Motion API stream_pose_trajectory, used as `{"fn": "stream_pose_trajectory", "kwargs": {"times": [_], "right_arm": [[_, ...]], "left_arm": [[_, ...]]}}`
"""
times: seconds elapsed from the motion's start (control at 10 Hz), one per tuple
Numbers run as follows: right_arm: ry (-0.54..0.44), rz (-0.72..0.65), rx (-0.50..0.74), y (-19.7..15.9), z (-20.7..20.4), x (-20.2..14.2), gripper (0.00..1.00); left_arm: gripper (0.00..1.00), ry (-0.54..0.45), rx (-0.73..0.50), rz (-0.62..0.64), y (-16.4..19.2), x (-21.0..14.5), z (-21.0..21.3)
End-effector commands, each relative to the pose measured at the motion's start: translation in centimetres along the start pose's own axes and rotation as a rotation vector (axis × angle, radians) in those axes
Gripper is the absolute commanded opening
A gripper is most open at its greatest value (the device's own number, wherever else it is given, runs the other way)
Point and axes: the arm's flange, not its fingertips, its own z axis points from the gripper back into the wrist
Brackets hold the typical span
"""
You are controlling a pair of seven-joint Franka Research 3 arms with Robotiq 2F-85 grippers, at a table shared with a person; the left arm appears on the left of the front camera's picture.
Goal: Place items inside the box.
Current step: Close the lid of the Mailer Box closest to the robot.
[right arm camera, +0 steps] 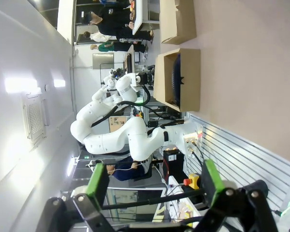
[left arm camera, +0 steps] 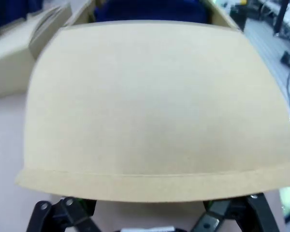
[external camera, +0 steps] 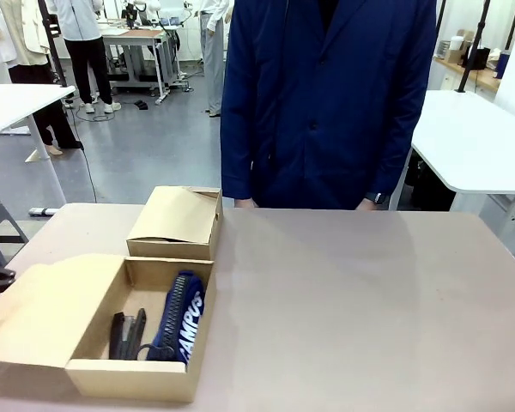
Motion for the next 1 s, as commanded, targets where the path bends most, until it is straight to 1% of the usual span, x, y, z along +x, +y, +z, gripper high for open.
{"fn": "stream_pose_trajectory", "kwargs": {"times": [0.0,0.1,0.2,0.3,0.4,0.5,0.6,0.7,0.9], "right_arm": [[-0.005,-0.001,0.021,0.3,0.0,-0.1,1.0],[-0.005,-0.001,0.021,0.3,0.0,-0.1,1.0],[-0.005,-0.001,0.021,0.3,0.0,-0.1,1.0],[-0.005,-0.001,0.021,0.3,0.0,-0.1,1.0],[-0.005,-0.001,0.021,0.3,0.0,-0.1,1.0],[-0.005,-0.001,0.021,0.3,0.0,-0.1,1.0],[-0.005,-0.001,0.021,0.3,0.0,-0.1,1.0],[-0.005,-0.001,0.021,0.3,0.0,-0.1,1.0],[-0.005,-0.001,0.021,0.3,0.0,-0.1,1.0]], "left_arm": [[1.0,-0.128,0.028,-0.095,0.1,0.0,0.4],[1.0,-0.192,0.051,-0.098,-0.3,0.8,1.0],[1.0,-0.27,0.105,-0.073,-0.6,2.1,1.4],[1.0,-0.394,0.097,-0.027,-1.0,4.0,1.0],[1.0,-0.418,0.109,-0.044,-1.4,6.0,-0.1],[1.0,-0.415,0.096,-0.082,-1.5,8.2,-1.6],[1.0,-0.421,0.061,-0.098,-1.0,10.3,-3.4],[1.0,-0.414,0.013,-0.094,-0.1,12.3,-5.6],[1.0,-0.365,-0.016,-0.088,1.7,15.8,-10.5]]}}
